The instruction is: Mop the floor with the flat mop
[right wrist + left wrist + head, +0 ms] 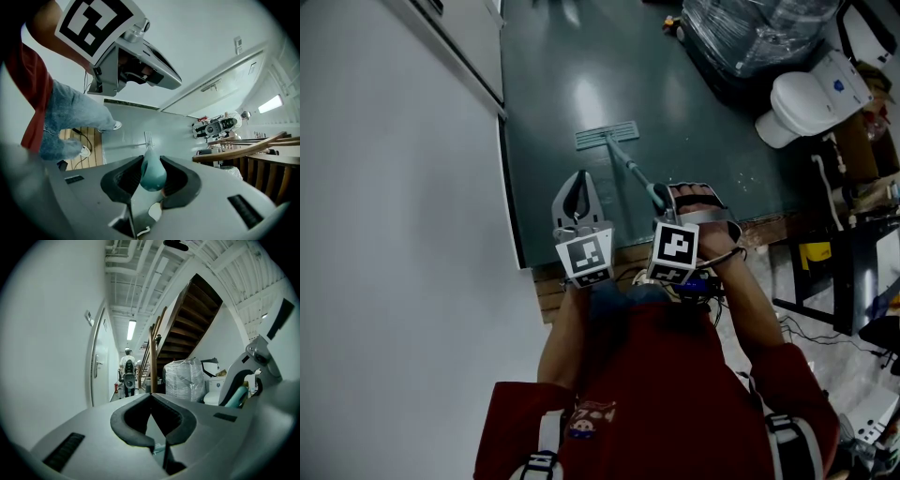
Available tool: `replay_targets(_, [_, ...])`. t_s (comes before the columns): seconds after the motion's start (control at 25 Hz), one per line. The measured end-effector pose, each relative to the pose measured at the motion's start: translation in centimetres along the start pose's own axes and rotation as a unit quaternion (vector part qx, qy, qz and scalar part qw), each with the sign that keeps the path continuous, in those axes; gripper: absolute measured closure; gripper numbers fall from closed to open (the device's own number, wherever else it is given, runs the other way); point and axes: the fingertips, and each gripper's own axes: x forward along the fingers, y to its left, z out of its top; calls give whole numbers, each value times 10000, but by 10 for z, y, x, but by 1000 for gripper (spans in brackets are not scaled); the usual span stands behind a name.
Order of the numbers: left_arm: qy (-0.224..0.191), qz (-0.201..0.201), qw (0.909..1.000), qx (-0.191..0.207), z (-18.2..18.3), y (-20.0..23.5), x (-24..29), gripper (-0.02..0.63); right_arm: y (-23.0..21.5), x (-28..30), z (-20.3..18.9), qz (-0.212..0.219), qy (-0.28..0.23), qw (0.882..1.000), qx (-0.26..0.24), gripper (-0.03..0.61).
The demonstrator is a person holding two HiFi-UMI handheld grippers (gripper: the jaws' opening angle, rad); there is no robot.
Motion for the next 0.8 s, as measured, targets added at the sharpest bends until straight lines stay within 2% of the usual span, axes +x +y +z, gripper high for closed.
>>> replay_targets(0.2, [-9, -36, 9999, -134, 1, 2, 8, 598, -7, 7, 2, -63, -24, 10000, -49, 462])
replay_targets(0.44, [5, 24, 10000, -83, -4, 13, 14, 598, -11, 14, 13, 0, -105, 9999, 41, 462])
replay_targets(0.64, [32, 35, 9999, -107, 1, 18, 23, 598, -12, 28, 1, 1, 154, 9996, -228, 462])
replay_targets(0.8, [22, 60, 9998, -177, 1, 27, 30, 598, -21, 35, 8, -71, 79, 9997, -223, 462])
